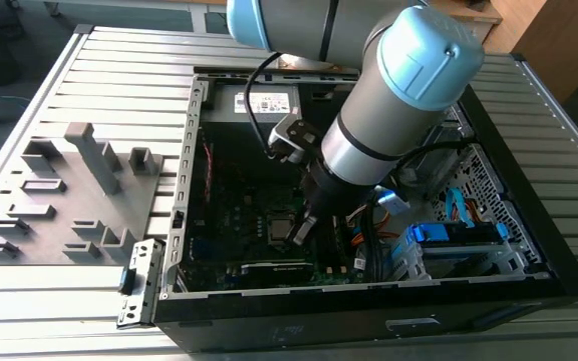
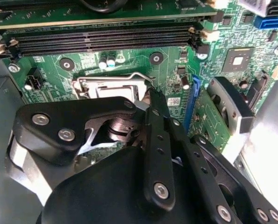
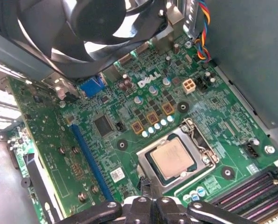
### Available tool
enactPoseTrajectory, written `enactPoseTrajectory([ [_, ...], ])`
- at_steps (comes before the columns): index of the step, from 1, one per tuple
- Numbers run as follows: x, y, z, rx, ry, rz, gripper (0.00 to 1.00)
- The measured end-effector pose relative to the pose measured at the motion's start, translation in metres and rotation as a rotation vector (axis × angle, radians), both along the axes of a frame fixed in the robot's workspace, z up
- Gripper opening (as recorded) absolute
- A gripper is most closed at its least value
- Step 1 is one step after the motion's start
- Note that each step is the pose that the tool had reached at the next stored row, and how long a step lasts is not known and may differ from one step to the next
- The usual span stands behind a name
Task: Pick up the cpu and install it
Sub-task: 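Install the first cpu locking lever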
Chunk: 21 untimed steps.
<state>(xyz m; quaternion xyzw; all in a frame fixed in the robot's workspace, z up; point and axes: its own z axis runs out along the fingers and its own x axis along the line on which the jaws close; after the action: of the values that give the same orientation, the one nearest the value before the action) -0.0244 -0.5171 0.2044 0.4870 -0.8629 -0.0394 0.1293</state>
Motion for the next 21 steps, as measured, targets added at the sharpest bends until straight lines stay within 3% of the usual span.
enactPoseTrajectory([
  [11, -0.0100, -0.0028, -0.0062, -0.0061, 0.0001, 0.000, 0.11],
  [18, -0.0106, -0.0063, -0.0085, -0.0237, 0.0000, 0.000, 0.11],
  [21, -0.0080, -0.0064, -0.0098, -0.0254, 0.0001, 0.000, 0.11],
])
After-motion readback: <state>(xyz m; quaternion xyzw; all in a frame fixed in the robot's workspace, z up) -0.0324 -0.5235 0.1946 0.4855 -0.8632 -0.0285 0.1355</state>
